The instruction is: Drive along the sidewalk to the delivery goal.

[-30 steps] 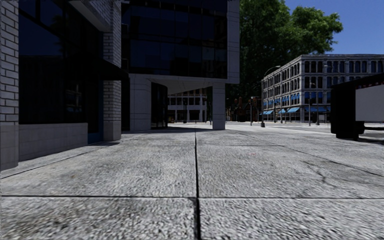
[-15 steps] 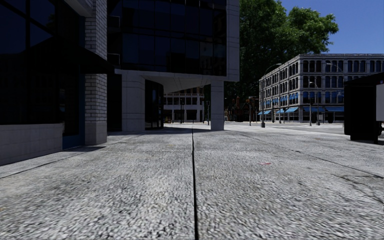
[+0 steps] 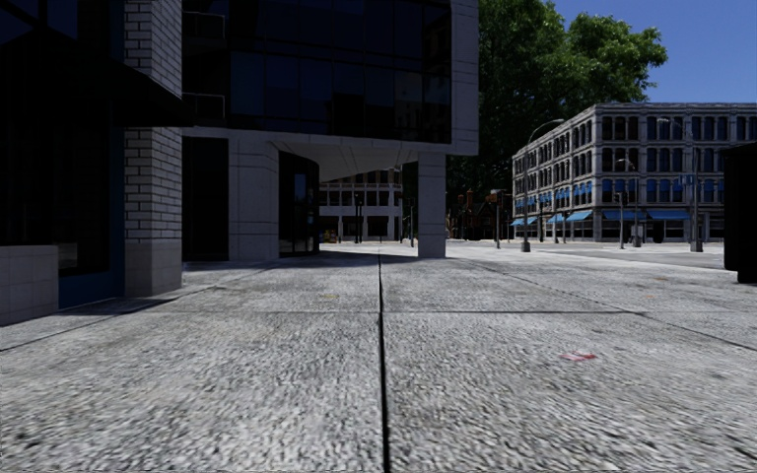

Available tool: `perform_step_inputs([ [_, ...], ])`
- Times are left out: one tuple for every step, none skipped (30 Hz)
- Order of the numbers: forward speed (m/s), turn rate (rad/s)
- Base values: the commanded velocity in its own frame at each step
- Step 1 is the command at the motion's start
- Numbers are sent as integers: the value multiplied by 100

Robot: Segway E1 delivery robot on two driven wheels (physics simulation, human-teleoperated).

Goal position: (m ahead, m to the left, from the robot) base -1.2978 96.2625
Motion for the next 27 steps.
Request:
perform_step_inputs([
  [200, 11],
  [200, 16],
  [200, 16],
  [200, 17],
  [200, 18],
  [200, 19],
  [200, 19],
  [200, 25],
  [200, 26],
  [200, 27],
  [200, 27],
  [200, 27],
  [200, 27],
  [200, 27],
  [200, 27],
  [200, 27],
  [200, 27],
  [200, 27],
  [200, 27],
  [200, 26],
  [200, 12],
  [200, 0],
  [200, 0],
  [200, 0],
  [200, 0],
  [200, 0],
  [200, 0],
])
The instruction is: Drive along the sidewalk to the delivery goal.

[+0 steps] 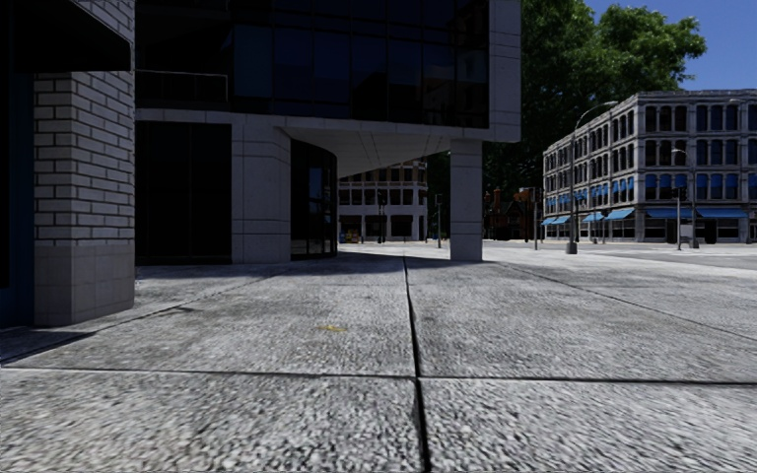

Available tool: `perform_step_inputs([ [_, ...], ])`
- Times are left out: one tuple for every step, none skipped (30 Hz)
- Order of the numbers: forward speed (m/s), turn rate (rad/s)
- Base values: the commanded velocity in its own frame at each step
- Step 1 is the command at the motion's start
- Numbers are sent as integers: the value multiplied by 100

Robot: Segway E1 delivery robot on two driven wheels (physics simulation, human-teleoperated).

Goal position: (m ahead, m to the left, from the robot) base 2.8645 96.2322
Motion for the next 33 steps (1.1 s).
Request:
perform_step_inputs([
  [200, 0],
  [200, 0],
  [200, 0],
  [200, 0],
  [200, 0],
  [200, 0],
  [200, 0],
  [200, 0],
  [200, 0],
  [200, 0],
  [200, 0],
  [200, 0],
  [200, 0],
  [200, 0],
  [200, 0],
  [200, 0],
  [200, 0],
  [200, 0],
  [200, 0],
  [200, 0],
  [200, 0],
  [200, 0],
  [200, 0],
  [200, 0],
  [200, 0],
  [200, 0],
  [200, 0],
  [200, 0],
  [200, 0],
  [200, 0],
  [200, 0],
  [200, 0],
  [200, 0],
])
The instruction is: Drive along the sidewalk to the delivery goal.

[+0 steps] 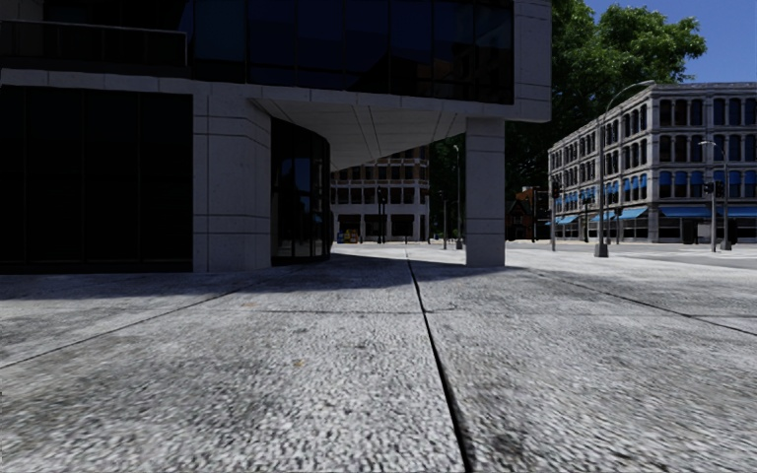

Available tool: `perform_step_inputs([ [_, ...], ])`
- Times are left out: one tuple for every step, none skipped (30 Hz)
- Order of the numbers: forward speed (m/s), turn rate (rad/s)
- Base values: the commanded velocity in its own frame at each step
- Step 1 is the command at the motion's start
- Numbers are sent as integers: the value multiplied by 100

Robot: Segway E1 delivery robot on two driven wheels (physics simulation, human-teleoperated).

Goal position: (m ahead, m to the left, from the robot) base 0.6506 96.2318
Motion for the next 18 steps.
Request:
perform_step_inputs([
  [200, 0],
  [200, 0],
  [200, 0],
  [200, 0],
  [200, 0],
  [200, 0],
  [200, 0],
  [200, 0],
  [200, 0],
  [200, 0],
  [200, 0],
  [200, 0],
  [200, 0],
  [200, 0],
  [200, 0],
  [200, 0],
  [200, 0],
  [200, 0],
])
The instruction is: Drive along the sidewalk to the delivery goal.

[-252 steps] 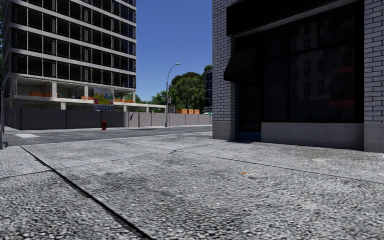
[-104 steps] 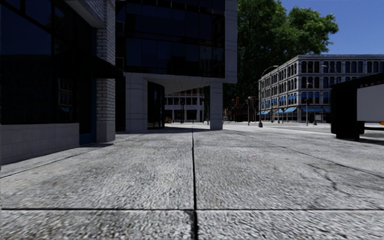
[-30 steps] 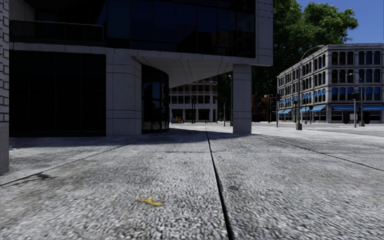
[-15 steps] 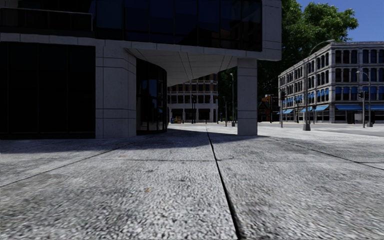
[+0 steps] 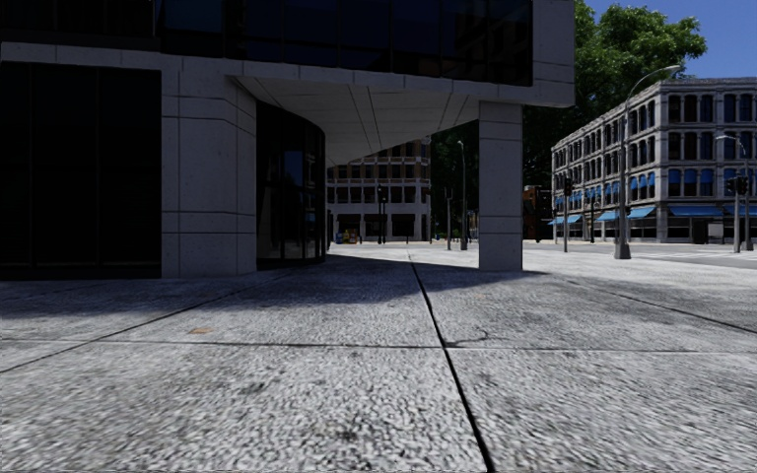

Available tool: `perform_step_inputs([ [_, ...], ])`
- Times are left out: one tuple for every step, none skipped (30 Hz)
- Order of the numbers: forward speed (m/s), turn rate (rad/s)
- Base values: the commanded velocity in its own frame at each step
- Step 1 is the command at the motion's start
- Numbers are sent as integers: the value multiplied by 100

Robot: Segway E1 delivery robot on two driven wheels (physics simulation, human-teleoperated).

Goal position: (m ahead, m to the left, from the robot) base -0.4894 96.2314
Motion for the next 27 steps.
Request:
perform_step_inputs([
  [200, 0],
  [200, 0],
  [200, 0],
  [200, 0],
  [200, 0],
  [200, 0],
  [200, 0],
  [200, 0],
  [200, 0],
  [200, 0],
  [200, 0],
  [200, 0],
  [200, 0],
  [200, 0],
  [200, 0],
  [200, 0],
  [200, 0],
  [200, 0],
  [200, 0],
  [200, 0],
  [200, 0],
  [200, 0],
  [200, 0],
  [200, 0],
  [200, 0],
  [200, 0],
  [200, 0],
])
